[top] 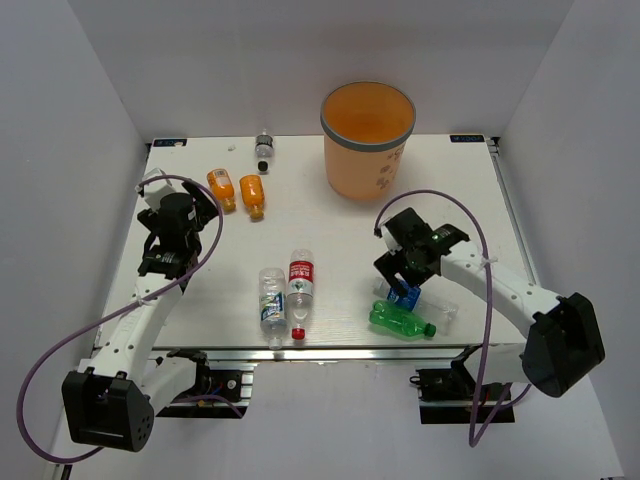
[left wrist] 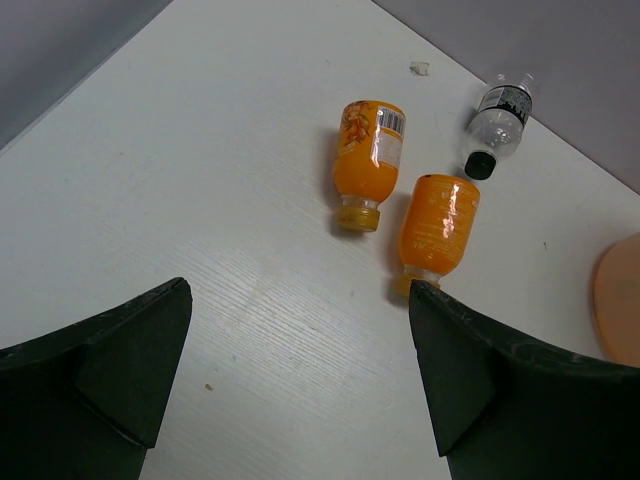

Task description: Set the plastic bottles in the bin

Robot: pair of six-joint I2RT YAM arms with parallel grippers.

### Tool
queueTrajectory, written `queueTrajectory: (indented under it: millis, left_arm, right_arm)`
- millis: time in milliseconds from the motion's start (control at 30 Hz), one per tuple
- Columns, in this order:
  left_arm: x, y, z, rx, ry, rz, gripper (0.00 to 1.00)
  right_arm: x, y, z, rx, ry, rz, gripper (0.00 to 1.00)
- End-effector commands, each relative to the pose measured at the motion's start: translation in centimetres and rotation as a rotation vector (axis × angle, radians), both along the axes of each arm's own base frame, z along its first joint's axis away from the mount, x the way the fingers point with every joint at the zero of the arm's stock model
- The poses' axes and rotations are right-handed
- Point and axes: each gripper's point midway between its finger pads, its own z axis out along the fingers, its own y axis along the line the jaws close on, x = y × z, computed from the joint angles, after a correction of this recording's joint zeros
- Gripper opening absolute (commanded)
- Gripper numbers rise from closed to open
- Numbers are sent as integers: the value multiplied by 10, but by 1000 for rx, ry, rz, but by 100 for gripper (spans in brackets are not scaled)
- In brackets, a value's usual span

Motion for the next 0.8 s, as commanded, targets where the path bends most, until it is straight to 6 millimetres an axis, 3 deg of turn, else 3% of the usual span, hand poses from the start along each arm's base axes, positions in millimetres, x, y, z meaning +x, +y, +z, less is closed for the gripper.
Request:
queueTrajectory:
  millis: [0,200,367,667,767]
  left_arm:
    - [2,-2,20,2,-41,-16,98]
    - [2,0,19,10,-33,-4,98]
    - [2,3,16,15,-14,13,98]
    - [2,3,15,13,-8,17,98]
    - [2,6,14,16,-2,35,98]
  right_arm:
    - [-18,-2,1,-7,21,99,89]
    - [-26,-10,-14,-62,48,138,89]
    - [-10,-11,-21,-97,-1,136,89]
    - [1,1,-50,-102,27,188,89]
    - [9,13,-54,-70,16,217,83]
